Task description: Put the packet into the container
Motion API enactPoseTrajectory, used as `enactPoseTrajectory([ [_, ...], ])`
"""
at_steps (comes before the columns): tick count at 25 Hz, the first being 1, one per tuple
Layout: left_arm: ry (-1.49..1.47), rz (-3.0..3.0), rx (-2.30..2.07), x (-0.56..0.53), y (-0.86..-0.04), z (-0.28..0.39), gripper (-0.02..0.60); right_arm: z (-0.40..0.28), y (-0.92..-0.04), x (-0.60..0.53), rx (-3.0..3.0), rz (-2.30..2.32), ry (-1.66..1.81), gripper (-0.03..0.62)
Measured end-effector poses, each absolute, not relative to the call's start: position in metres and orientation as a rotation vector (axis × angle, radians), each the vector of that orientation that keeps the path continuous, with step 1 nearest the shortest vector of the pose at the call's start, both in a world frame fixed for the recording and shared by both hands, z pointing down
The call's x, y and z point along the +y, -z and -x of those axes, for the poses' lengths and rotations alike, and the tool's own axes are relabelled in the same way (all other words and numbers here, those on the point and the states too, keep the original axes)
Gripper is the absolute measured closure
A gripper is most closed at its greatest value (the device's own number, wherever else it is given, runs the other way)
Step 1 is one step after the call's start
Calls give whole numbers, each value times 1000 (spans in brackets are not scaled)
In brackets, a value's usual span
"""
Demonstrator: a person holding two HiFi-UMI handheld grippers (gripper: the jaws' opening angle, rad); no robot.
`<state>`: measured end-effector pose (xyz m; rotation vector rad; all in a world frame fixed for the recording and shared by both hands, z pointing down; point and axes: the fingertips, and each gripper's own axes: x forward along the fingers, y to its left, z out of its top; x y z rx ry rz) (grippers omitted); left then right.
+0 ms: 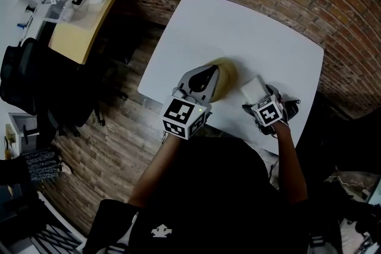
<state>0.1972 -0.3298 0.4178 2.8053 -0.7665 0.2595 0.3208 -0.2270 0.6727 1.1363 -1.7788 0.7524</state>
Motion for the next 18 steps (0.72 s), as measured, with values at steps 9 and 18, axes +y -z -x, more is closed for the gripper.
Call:
enactPoseTrajectory([
  [9,-247,-2802,-770,-331,-415,-194,577,-323,-676,-221,-1740,-1115,-749,121],
  [18,-245,-2789,-781,-333,-417,-191,577,-326,-676,-222,-1720,-1079,-714,152],
])
